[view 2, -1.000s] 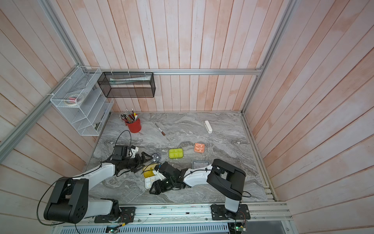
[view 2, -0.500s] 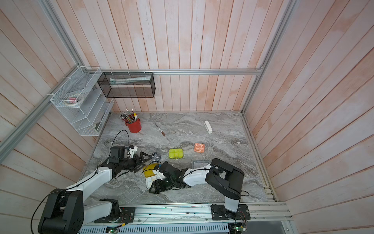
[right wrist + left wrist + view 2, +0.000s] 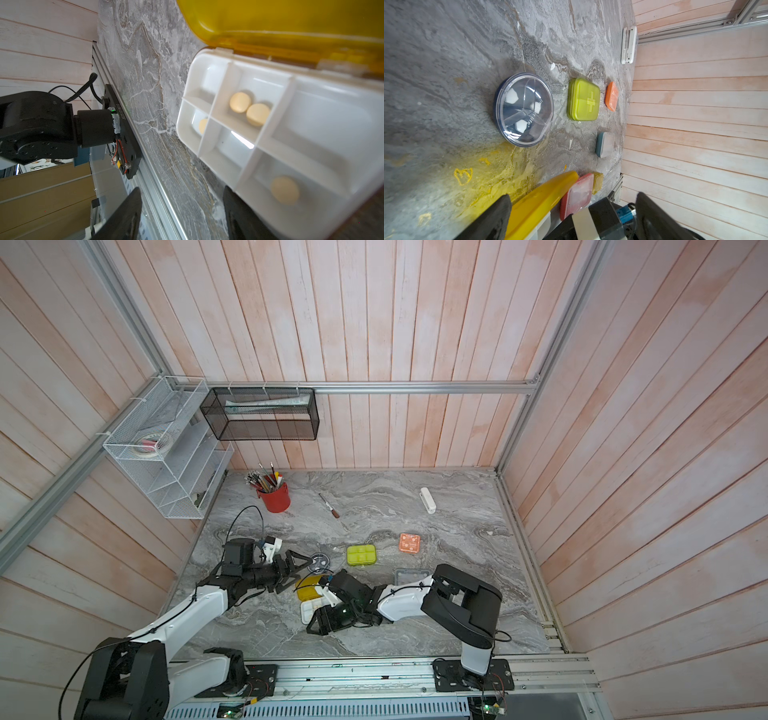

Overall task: Close pillboxes
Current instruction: Close the lid on the pillbox.

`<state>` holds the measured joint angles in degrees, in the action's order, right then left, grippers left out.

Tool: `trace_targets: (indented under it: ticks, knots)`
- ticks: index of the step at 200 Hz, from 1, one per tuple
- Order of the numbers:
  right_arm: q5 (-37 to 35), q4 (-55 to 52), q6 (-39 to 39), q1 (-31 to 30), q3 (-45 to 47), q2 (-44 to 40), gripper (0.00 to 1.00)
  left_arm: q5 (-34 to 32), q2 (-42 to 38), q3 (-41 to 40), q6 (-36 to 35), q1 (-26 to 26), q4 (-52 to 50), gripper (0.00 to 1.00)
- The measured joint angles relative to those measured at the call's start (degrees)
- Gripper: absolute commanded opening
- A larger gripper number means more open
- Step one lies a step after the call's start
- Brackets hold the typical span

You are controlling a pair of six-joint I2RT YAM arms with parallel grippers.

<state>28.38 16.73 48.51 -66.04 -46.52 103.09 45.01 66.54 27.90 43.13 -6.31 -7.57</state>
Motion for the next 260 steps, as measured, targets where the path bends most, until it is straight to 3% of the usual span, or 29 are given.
trace_targets:
  ticks: [260]
  knots:
    - [-4.94, 10.54, 2.49, 1.90, 7.96, -3.21, 0.64, 1.51, -6.69, -3.61, 0.90, 0.00, -0.79, 0.85]
